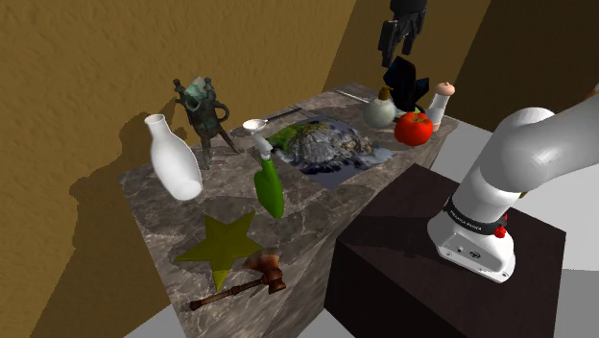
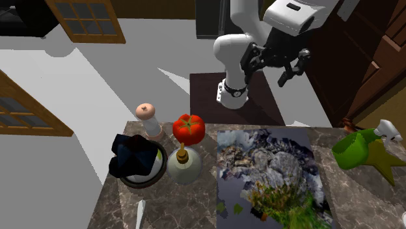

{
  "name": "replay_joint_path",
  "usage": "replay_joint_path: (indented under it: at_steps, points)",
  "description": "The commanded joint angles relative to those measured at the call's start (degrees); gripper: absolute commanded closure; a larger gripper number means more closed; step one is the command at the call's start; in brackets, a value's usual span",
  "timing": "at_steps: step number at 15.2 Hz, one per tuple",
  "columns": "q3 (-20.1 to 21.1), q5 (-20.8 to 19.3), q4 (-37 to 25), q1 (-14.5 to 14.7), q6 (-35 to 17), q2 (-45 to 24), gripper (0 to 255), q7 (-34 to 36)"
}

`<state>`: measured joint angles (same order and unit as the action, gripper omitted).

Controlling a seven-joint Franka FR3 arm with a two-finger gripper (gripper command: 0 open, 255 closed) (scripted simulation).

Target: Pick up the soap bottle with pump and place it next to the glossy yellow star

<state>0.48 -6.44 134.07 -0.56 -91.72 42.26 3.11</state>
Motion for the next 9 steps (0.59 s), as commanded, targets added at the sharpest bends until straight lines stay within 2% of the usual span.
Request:
replay_joint_path:
  at_steps: [1,9]
  points:
    - [0.00,0.00,0.00,0.00,0.00,0.00,0,0.00]
    - [-8.91,-3.15,1.97,-2.97,-11.15,-8.24,0,-7.64]
